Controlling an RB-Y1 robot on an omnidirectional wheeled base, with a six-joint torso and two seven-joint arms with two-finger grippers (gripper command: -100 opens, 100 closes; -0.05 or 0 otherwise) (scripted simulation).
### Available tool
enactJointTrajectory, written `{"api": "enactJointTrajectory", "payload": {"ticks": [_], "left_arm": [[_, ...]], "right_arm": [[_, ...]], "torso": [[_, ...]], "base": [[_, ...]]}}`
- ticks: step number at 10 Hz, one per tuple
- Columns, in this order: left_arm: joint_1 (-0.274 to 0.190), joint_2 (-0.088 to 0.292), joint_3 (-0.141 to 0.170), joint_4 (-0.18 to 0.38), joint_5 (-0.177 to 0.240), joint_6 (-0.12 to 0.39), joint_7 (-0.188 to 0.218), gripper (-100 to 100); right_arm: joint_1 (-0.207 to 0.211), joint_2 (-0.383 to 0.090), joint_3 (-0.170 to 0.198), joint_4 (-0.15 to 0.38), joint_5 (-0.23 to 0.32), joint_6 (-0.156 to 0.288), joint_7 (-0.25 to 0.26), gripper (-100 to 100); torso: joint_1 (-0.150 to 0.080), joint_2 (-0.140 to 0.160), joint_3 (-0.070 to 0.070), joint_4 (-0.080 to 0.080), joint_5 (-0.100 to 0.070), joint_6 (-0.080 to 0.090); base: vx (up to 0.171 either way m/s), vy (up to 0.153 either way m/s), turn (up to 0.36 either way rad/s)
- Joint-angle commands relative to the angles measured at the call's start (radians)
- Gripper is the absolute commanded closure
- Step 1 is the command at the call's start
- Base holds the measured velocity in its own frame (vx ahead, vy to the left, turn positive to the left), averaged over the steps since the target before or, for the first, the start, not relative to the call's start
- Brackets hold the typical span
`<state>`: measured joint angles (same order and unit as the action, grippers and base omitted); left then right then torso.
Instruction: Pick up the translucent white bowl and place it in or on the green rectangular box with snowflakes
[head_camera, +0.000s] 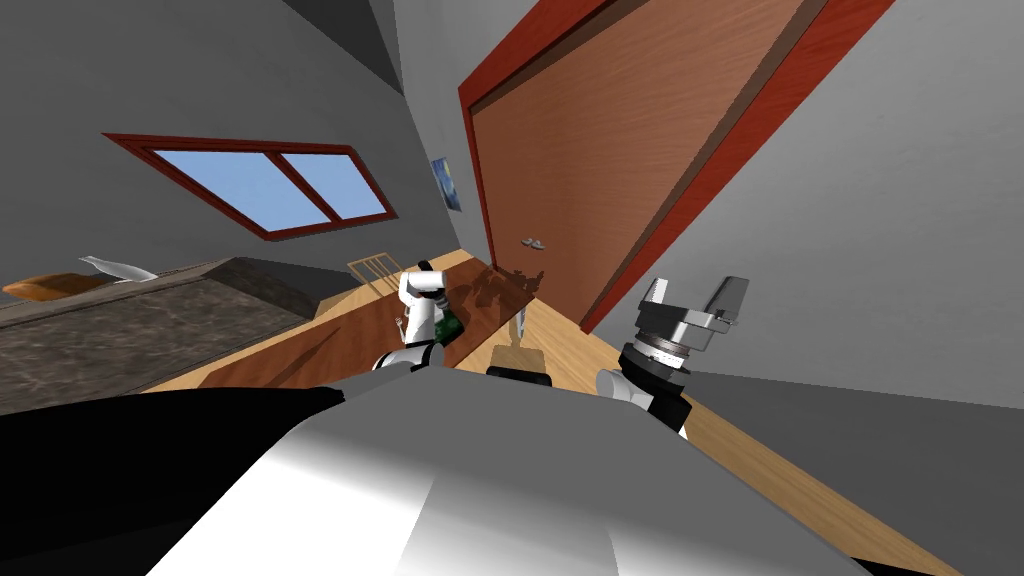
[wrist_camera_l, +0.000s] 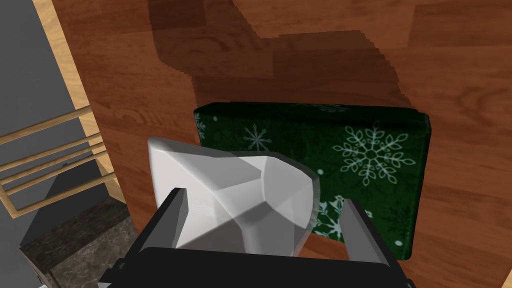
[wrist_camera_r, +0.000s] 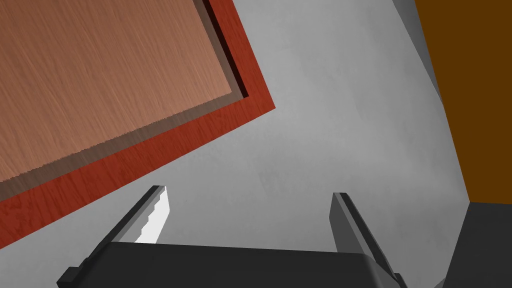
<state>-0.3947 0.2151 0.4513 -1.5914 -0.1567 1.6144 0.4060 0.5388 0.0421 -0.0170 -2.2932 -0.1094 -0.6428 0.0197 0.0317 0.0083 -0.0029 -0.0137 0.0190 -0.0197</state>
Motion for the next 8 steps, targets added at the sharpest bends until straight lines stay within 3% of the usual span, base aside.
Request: {"api": "enactJointTrajectory", "payload": {"ticks": [1, 8], "left_arm": [[-0.004, 0.004, -0.001, -0.023, -0.003, 0.034, -0.004, -100], [-0.048, 0.041, -0.008, -0.16, -0.031, 0.211, -0.02, -100]], "right_arm": [[0.0, 0.0, 0.0, 0.0, 0.0, 0.0, 0.0, 0], [0.0, 0.0, 0.0, 0.0, 0.0, 0.0, 0.0, 0]], "torso": [[0.0, 0.0, 0.0, 0.0, 0.0, 0.0], [0.0, -0.001, -0.001, 0.0, 0.0, 0.0]], "base": [[0.002, -0.014, -0.038], [0.005, -0.016, -0.047]]}}
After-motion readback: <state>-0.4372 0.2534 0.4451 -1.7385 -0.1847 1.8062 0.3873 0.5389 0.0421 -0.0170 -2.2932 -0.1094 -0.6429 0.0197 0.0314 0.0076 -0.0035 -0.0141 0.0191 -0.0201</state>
